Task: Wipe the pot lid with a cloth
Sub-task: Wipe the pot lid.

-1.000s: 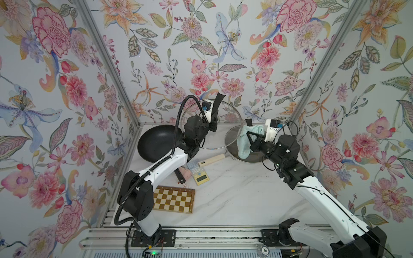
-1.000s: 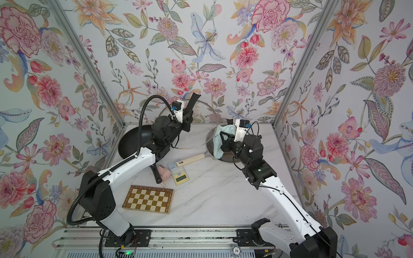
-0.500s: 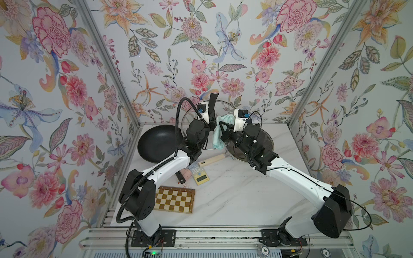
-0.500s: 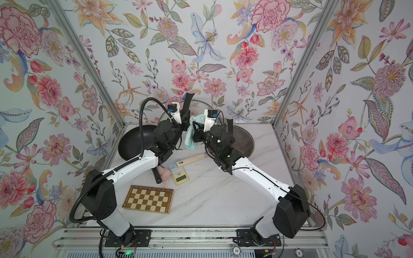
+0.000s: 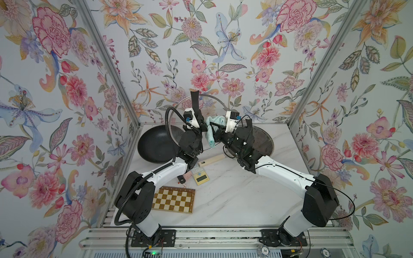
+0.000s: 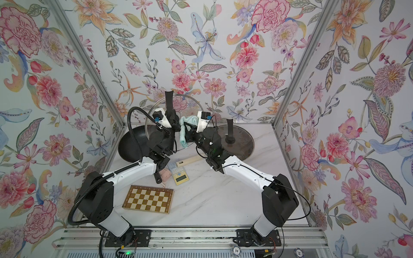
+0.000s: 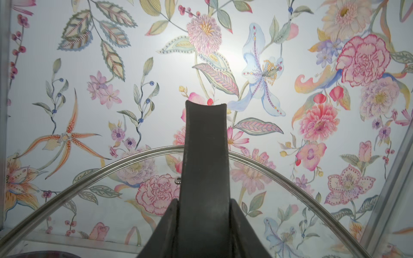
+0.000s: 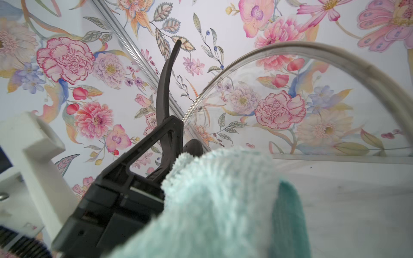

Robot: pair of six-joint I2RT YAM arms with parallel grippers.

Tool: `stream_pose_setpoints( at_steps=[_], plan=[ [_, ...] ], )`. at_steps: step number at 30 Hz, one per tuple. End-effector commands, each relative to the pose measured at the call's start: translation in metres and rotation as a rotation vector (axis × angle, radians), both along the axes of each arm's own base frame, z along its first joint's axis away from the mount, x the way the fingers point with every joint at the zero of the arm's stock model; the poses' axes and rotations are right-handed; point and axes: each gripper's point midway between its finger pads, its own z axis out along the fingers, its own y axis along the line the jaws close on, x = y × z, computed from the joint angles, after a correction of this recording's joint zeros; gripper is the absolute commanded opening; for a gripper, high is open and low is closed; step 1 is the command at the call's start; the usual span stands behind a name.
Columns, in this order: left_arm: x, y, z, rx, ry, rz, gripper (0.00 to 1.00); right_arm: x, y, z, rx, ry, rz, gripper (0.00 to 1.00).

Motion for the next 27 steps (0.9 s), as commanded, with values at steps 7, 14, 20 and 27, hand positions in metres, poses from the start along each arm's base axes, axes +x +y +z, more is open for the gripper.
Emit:
stream_pose_setpoints(
  at_steps=[7, 14, 20, 27],
  plan=[
    [-0.082, 0.091, 0.137, -0.465, -0.524, 0.058, 0.0, -0.014, 0.023, -0.096, -0.185, 0.195, 0.099, 0.0],
    [-0.075, 0.084, 0.137, -0.451, -0.525, 0.038, 0.0, -0.031, 0.068, -0.11, -0.344, 0.17, 0.287, 0.0],
    [-0.073, 0.063, 0.152, -0.347, -0.539, -0.037, 0.0, -0.037, 0.091, -0.129, -0.465, 0.168, 0.369, 0.0],
    [-0.081, 0.041, 0.164, -0.12, -0.521, -0.076, 0.0, -0.006, 0.036, -0.142, -0.526, 0.219, 0.237, 0.0]
  ],
)
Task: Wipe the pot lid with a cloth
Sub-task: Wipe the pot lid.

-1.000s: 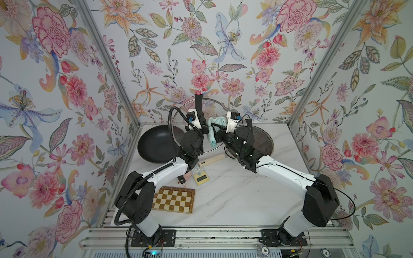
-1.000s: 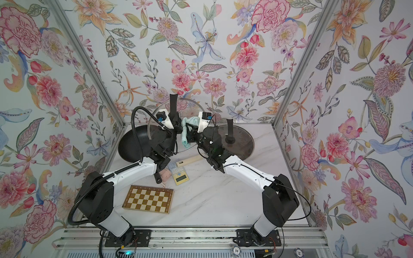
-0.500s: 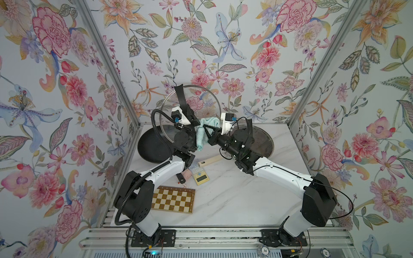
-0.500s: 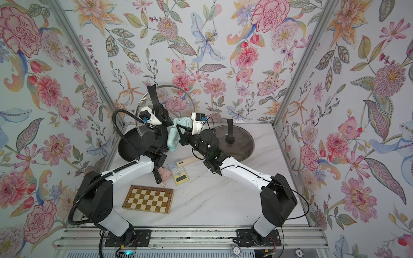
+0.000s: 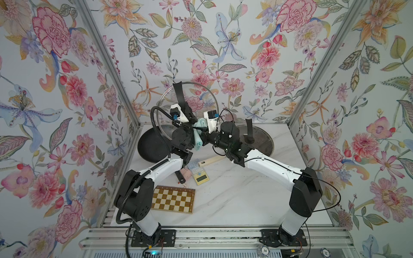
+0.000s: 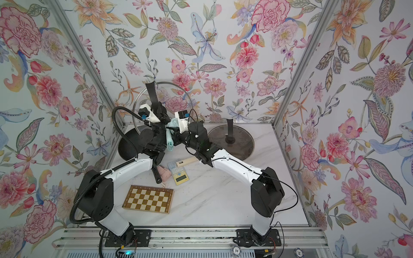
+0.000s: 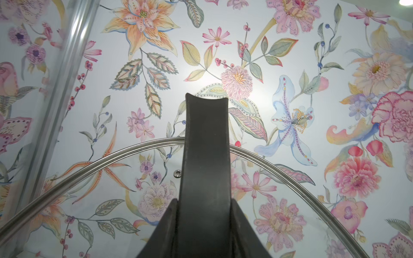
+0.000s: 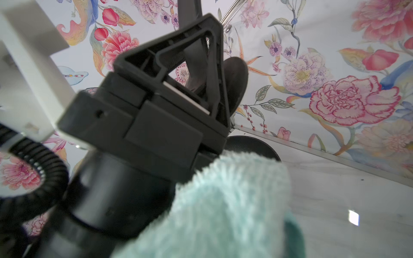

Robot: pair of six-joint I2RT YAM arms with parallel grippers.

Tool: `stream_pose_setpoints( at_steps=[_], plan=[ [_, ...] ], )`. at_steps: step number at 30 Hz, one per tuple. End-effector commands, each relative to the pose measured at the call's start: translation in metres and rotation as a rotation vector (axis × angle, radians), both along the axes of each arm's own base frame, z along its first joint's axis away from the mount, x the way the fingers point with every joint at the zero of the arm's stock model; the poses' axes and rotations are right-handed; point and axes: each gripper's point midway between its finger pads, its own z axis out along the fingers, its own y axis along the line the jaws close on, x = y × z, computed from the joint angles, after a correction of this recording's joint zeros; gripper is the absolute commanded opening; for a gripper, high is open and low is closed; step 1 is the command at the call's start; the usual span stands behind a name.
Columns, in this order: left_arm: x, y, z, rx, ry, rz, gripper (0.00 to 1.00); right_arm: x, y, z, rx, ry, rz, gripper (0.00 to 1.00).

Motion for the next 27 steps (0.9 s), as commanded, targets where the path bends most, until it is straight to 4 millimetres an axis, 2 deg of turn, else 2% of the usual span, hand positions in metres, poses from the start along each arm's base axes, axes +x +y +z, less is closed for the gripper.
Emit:
stream_pose_setpoints(
  at_steps=[1, 5, 8, 11, 14, 17, 20, 24, 25, 27],
  plan=[
    [-0.09, 0.001, 0.141, -0.046, -0.422, -0.146, 0.0, 0.014, -0.042, -0.124, -0.335, 0.223, -0.085, 0.0],
    [-0.083, -0.014, 0.132, 0.127, -0.355, -0.121, 0.0, 0.031, -0.092, -0.129, -0.428, 0.211, -0.201, 0.0],
    [-0.068, -0.019, 0.113, 0.245, -0.263, -0.089, 0.0, 0.045, -0.139, -0.126, -0.448, 0.21, -0.332, 0.0],
    [-0.048, -0.007, 0.085, 0.263, -0.154, -0.06, 0.0, 0.05, -0.18, -0.107, -0.434, 0.185, -0.462, 0.0],
    [-0.023, 0.009, 0.054, 0.315, -0.034, -0.017, 0.0, 0.049, -0.217, -0.079, -0.407, 0.14, -0.591, 0.0],
    [-0.003, 0.037, 0.027, 0.297, 0.053, 0.007, 0.0, 0.039, -0.255, -0.049, -0.376, 0.089, -0.713, 0.0],
    [0.011, 0.063, 0.006, 0.286, 0.109, 0.068, 0.0, 0.019, -0.293, -0.019, -0.323, 0.036, -0.821, 0.0],
    [0.028, 0.085, -0.014, 0.242, 0.142, 0.088, 0.0, -0.016, -0.343, 0.023, -0.239, -0.042, -0.964, 0.0],
    [0.04, 0.087, -0.033, 0.244, 0.175, 0.092, 0.0, -0.026, -0.355, 0.034, -0.219, -0.066, -0.996, 0.0],
    [0.047, 0.096, -0.045, 0.234, 0.192, 0.117, 0.0, -0.046, -0.373, 0.054, -0.176, -0.105, -1.052, 0.0]
  ],
)
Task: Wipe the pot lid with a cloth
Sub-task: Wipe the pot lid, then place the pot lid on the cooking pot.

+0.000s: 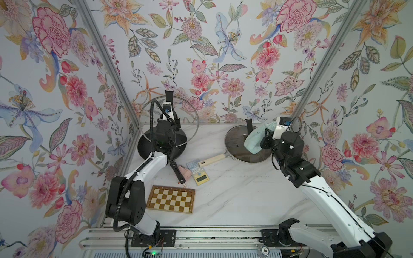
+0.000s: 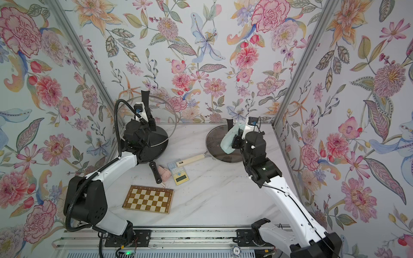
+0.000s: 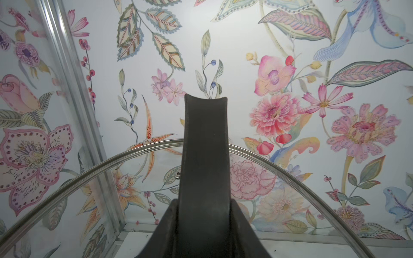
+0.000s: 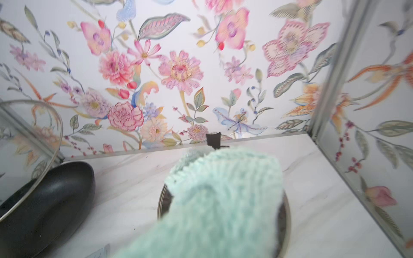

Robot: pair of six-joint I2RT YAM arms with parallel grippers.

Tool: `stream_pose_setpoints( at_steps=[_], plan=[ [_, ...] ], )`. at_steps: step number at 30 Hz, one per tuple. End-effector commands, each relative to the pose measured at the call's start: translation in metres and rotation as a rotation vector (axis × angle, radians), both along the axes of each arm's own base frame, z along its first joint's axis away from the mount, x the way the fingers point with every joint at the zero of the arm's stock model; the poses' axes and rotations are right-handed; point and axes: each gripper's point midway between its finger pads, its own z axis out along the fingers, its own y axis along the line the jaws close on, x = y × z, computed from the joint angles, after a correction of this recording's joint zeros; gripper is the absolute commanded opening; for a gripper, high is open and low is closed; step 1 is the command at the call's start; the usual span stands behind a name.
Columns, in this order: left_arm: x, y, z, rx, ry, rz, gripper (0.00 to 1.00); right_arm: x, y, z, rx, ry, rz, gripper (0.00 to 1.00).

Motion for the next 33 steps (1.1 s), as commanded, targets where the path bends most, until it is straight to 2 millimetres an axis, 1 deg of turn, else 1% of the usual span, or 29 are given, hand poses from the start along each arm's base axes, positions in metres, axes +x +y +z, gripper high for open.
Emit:
stream_pose_setpoints(
  at_steps=[1, 4, 7, 9, 11, 14, 16, 21, 24, 29, 33],
  plan=[
    [0.001, 0.01, 0.023, -0.085, -0.139, 0.007, 0.0, -0.028, -0.037, 0.019, -0.004, -0.064, -0.133, 0.0],
    [0.012, 0.03, 0.004, -0.123, -0.116, 0.044, 0.0, -0.053, -0.056, 0.035, 0.013, -0.11, -0.185, 0.0],
    [0.019, 0.046, -0.016, -0.134, -0.084, 0.08, 0.0, -0.069, -0.07, 0.035, 0.024, -0.105, -0.227, 0.0],
    [0.023, 0.053, -0.029, -0.143, -0.062, 0.096, 0.0, -0.075, -0.073, 0.032, 0.038, -0.1, -0.233, 0.0],
    [0.026, 0.057, -0.043, -0.152, -0.041, 0.098, 0.0, -0.077, -0.074, 0.029, 0.055, -0.101, -0.234, 0.0],
    [0.03, 0.064, -0.066, -0.172, -0.007, 0.115, 0.0, -0.074, -0.072, 0.026, 0.064, -0.092, -0.231, 0.0],
    [0.032, 0.068, -0.075, -0.195, 0.003, 0.11, 0.0, -0.068, -0.068, 0.025, 0.059, -0.083, -0.227, 0.0],
    [0.035, 0.072, -0.085, -0.197, 0.023, 0.131, 0.0, -0.05, -0.055, 0.021, 0.036, -0.05, -0.194, 0.01],
    [0.037, 0.075, -0.092, -0.205, 0.033, 0.141, 0.0, -0.042, -0.049, 0.02, 0.036, -0.048, -0.176, 0.01],
    [0.034, 0.083, -0.104, -0.213, 0.051, 0.192, 0.0, -0.036, -0.044, 0.017, 0.036, -0.04, -0.163, 0.01],
    [0.034, 0.083, -0.111, -0.202, 0.061, 0.199, 0.0, -0.033, -0.041, 0.014, 0.04, -0.032, -0.151, 0.01]
  ],
)
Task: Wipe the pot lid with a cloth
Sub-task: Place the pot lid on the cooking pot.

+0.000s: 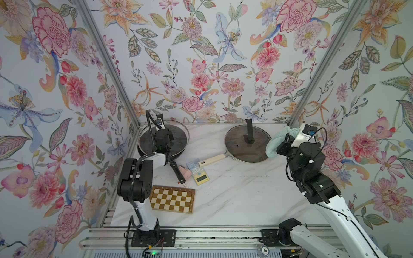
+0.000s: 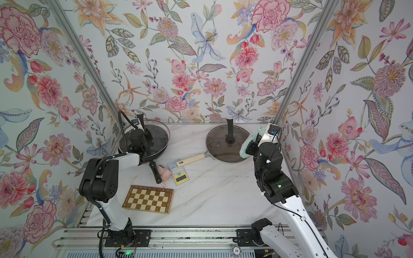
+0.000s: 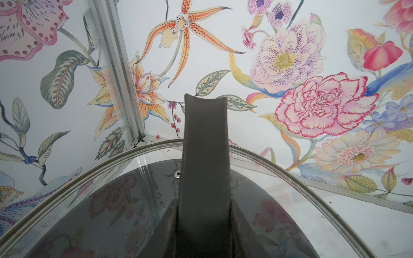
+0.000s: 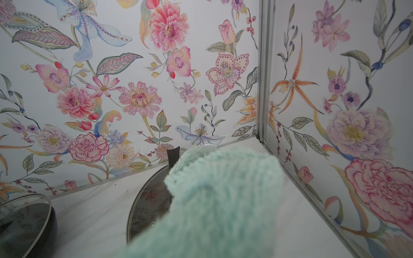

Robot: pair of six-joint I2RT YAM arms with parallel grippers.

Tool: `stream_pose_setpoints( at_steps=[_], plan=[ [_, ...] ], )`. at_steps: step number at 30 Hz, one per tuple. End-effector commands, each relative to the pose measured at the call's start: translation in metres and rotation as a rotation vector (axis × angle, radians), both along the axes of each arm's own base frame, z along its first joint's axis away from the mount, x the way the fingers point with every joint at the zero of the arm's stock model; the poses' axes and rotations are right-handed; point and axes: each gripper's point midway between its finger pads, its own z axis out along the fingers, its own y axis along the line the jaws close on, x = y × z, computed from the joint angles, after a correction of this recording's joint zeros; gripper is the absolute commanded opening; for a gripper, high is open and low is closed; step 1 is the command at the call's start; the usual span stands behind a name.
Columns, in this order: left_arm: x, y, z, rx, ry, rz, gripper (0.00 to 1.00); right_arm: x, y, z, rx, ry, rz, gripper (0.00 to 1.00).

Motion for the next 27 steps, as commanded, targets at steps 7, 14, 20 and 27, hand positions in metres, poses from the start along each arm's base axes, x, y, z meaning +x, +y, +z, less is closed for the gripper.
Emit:
stream_pose_setpoints(
  at_steps=[7, 14, 20, 27],
  plan=[
    [0.006, 0.012, 0.035, -0.03, -0.181, 0.068, 0.0, 0.007, 0.011, 0.013, 0.039, -0.028, 0.045, 0.01],
    [0.007, 0.026, 0.025, -0.027, -0.15, 0.133, 0.0, 0.014, 0.019, 0.008, 0.047, -0.016, 0.069, 0.01],
    [0.003, 0.033, 0.011, -0.031, -0.105, 0.158, 0.0, 0.019, 0.022, 0.005, 0.04, -0.004, 0.073, 0.01],
    [-0.001, 0.031, 0.0, -0.055, -0.118, 0.135, 0.0, 0.028, 0.026, 0.004, 0.022, 0.01, 0.08, 0.01]
  ],
)
